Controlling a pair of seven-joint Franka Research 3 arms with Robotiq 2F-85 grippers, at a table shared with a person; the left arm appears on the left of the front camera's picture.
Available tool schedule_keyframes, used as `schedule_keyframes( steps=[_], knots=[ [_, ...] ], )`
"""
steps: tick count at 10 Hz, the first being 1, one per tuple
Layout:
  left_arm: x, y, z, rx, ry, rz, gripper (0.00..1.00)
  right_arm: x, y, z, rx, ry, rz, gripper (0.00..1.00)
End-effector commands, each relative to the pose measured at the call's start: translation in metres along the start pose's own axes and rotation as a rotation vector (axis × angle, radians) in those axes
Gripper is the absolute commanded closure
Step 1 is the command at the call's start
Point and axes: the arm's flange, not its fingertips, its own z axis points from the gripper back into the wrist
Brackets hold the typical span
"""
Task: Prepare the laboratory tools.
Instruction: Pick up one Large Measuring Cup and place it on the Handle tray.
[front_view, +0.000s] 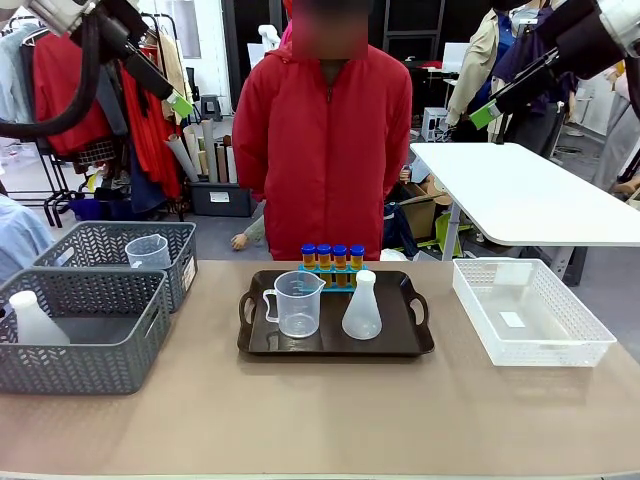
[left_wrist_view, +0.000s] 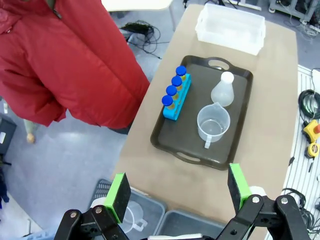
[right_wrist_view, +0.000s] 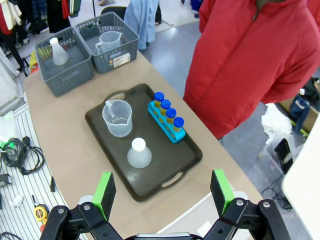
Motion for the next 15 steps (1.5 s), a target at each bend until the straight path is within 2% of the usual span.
schedule_keyframes(
  steps=[1, 15],
  knots=[
    [0.001, -0.0001, 0.0023, 0.003, -0.003, 0.002, 0.0, -0.0003, 0.0, 0.0008, 0.007, -0.01, -0.001, 0.0],
    [0.001, -0.0001, 0.0023, 0.003, -0.003, 0.002, 0.0, -0.0003, 0.0, 0.0008, 0.007, -0.01, -0.001, 0.0]
  ],
)
